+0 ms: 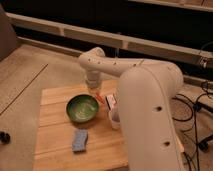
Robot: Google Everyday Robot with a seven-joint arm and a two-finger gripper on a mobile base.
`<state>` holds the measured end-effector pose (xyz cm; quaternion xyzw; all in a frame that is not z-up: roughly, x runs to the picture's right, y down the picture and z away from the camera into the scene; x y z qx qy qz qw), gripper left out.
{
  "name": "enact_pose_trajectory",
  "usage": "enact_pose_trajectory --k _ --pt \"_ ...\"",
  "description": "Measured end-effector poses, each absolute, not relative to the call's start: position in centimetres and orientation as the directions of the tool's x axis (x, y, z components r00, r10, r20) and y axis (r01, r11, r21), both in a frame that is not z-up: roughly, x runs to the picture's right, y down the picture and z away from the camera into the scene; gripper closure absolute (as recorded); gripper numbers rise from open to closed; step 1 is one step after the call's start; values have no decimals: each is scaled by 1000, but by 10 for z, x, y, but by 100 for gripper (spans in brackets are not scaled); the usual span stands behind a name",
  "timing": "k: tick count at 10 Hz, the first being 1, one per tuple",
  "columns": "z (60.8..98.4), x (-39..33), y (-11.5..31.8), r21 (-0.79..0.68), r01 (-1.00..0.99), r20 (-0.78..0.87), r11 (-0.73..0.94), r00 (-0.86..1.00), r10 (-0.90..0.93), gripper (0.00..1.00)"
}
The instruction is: Place the pepper in the ceramic cup
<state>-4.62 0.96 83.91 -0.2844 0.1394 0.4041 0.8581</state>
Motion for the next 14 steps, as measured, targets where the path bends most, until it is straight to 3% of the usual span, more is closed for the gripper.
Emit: enact_pose_trajectory --k 4,8,12,14 --pt "783 -21 -15 -247 -807 -471 537 584 662 100" --pt "722 -24 39 -197 -839 -521 507 528 671 100" --pt "711 -23 54 -190 -846 -539 498 514 667 100" --pt "725 -33 50 -197 -836 -536 512 530 657 100"
